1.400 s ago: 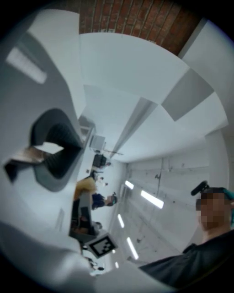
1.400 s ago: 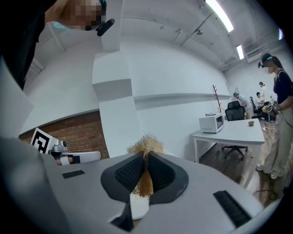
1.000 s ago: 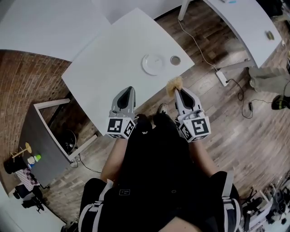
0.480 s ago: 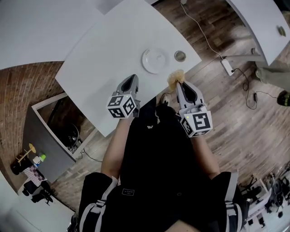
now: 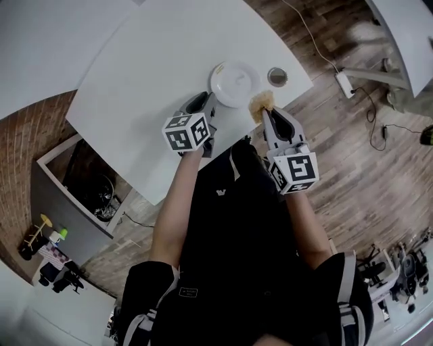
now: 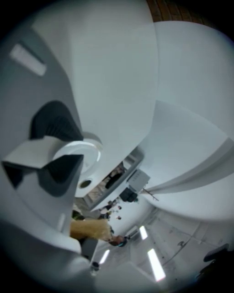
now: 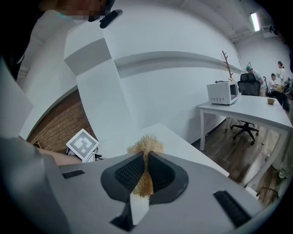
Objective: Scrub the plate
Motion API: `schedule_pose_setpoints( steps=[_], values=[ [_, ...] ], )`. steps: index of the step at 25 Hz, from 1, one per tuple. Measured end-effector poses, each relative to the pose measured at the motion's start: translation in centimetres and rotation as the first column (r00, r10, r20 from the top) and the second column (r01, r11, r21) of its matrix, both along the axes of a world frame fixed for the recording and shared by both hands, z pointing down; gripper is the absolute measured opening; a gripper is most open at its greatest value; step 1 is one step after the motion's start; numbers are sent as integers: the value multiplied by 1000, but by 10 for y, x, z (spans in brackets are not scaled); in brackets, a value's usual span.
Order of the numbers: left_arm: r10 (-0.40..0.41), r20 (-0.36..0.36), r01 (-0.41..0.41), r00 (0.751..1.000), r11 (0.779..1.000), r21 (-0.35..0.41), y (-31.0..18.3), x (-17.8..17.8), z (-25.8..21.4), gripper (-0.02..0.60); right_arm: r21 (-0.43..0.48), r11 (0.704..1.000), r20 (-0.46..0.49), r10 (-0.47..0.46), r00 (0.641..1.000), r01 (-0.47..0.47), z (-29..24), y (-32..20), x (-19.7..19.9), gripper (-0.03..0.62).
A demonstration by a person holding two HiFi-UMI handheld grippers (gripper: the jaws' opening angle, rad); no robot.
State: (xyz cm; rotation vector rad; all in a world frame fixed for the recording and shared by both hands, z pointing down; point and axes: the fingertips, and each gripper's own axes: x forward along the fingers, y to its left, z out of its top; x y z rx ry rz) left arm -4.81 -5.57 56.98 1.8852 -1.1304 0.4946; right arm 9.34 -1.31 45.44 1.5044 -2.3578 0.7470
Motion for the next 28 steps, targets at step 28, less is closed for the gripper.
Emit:
schedule_pose_setpoints(
  steps=[28],
  values=[
    [-52,-30,48,998,991,-122,-10,12,31,49,-203,978,-228,-97,969,50,119,-32,-6,28]
  ],
)
